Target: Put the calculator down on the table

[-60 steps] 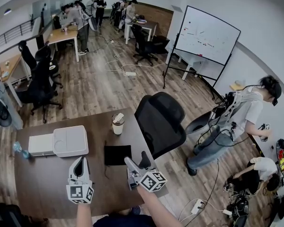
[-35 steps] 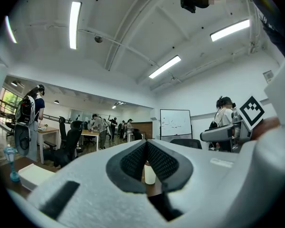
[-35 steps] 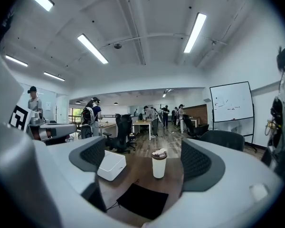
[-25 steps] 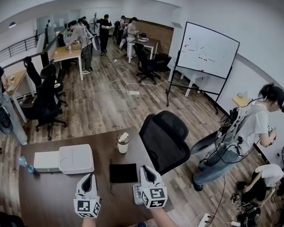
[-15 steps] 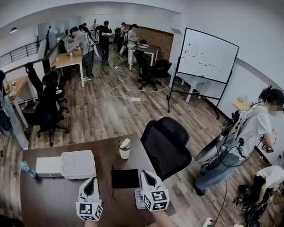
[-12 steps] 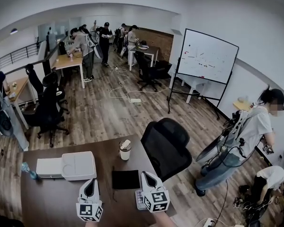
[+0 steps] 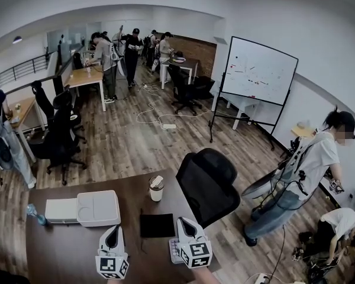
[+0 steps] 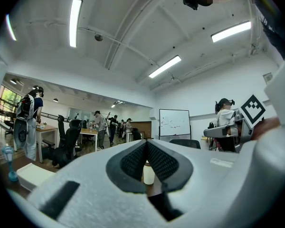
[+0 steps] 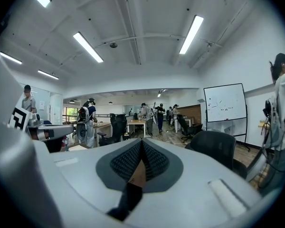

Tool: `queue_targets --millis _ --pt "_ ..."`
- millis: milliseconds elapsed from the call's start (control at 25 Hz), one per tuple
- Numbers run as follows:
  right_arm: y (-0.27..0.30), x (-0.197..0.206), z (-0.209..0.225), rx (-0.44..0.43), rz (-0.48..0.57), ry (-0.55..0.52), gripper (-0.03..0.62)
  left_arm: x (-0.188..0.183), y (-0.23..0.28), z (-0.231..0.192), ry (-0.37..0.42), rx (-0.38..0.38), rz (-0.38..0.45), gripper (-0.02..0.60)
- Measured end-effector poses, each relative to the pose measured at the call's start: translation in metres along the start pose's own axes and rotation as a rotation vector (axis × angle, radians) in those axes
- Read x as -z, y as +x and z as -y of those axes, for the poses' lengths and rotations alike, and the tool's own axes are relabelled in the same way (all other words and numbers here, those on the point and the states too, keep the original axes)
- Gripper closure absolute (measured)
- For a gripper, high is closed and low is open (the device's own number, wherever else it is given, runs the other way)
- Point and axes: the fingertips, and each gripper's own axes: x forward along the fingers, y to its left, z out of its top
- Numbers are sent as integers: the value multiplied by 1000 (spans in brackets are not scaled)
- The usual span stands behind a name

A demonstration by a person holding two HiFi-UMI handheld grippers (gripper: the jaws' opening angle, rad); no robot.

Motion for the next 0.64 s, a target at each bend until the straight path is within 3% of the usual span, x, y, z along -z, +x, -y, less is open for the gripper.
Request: queue_targets --millis 640 --pt "-4 8 0 -9 -23 -6 588 4 -1 7 0 7 -2 584"
